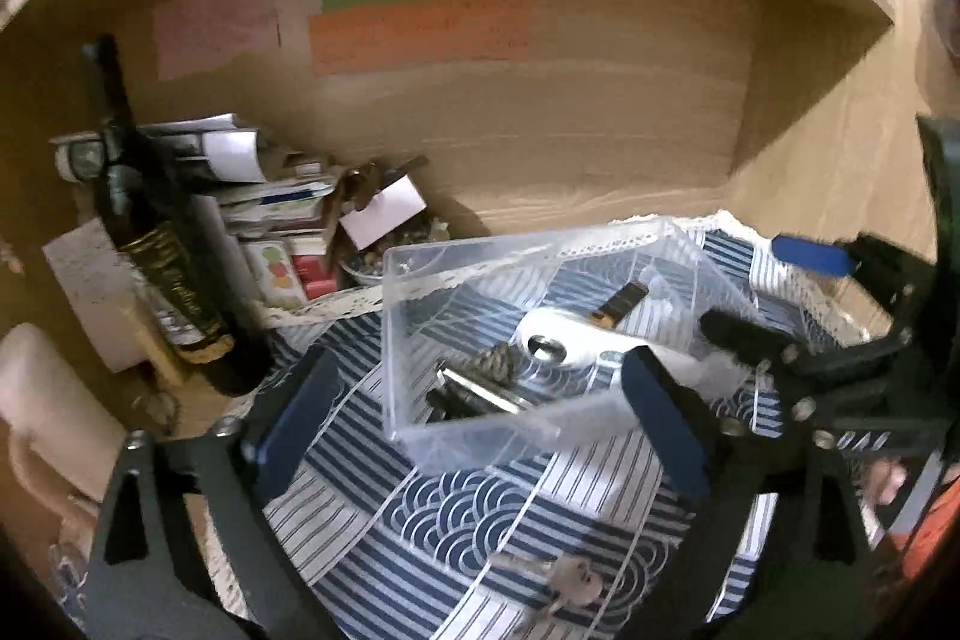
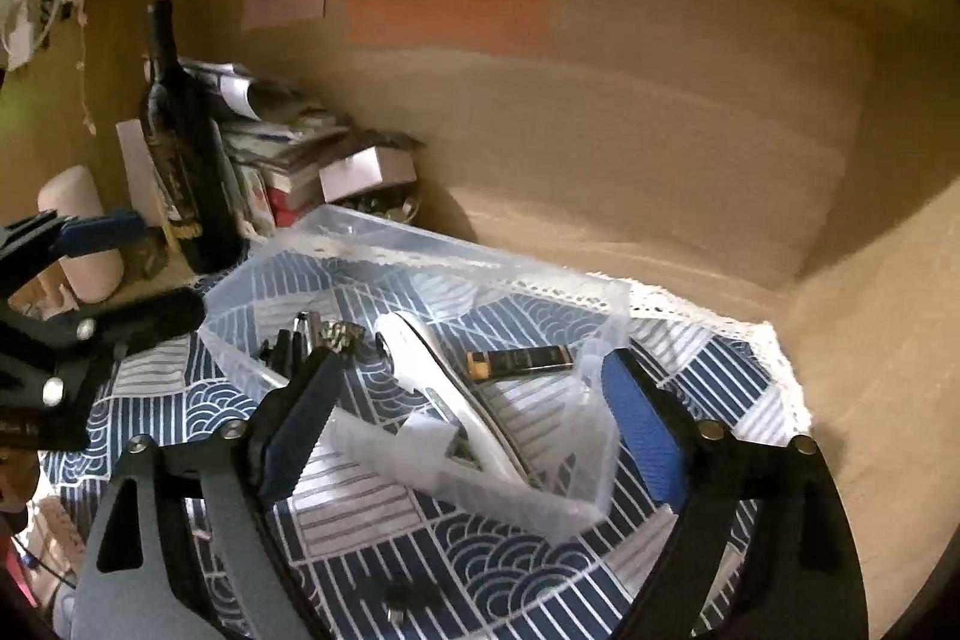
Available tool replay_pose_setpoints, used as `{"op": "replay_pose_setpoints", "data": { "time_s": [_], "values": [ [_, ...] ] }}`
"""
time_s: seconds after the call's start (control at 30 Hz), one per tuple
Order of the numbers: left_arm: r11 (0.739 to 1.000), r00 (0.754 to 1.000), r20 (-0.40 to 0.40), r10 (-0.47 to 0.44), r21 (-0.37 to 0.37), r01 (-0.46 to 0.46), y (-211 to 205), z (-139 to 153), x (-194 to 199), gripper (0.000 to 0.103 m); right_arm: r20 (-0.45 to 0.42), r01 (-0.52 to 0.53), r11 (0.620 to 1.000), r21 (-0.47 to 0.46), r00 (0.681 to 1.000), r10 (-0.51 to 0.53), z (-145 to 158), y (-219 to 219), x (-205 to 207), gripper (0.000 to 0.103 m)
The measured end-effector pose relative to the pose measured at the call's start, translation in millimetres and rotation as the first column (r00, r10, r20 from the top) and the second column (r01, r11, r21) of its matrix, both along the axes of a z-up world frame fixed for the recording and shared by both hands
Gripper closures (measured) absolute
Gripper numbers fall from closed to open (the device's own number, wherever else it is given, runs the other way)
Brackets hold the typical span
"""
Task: Organize rigid objects
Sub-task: 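Carry the tube and case into the clear box and open both tools, then grasp the keys with the left tool while the right tool grasps the black USB adapter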
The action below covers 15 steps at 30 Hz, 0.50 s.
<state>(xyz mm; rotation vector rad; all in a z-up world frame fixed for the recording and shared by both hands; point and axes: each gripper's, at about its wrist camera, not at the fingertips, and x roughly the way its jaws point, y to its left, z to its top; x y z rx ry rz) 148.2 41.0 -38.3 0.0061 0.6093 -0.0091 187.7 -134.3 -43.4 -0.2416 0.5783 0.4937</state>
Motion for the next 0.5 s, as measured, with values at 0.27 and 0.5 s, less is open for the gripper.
{"op": "replay_pose_setpoints", "data": {
  "time_s": [0.27,0.5],
  "values": [
    [0.999,0.996,-0.088,-0.026,0.034,0.029,-6,-31,-30,0.003,-0.013,0.022,1.0,-0.012,1.0,-0.022,-14,-18,-29,0.012],
    [0.998,0.977,-0.207,-0.06,0.02,0.065,-11,-73,-44,0.003,-0.125,0.007,0.999,-0.053,0.992,-0.014,-55,-25,-40,0.012]
  ]
}}
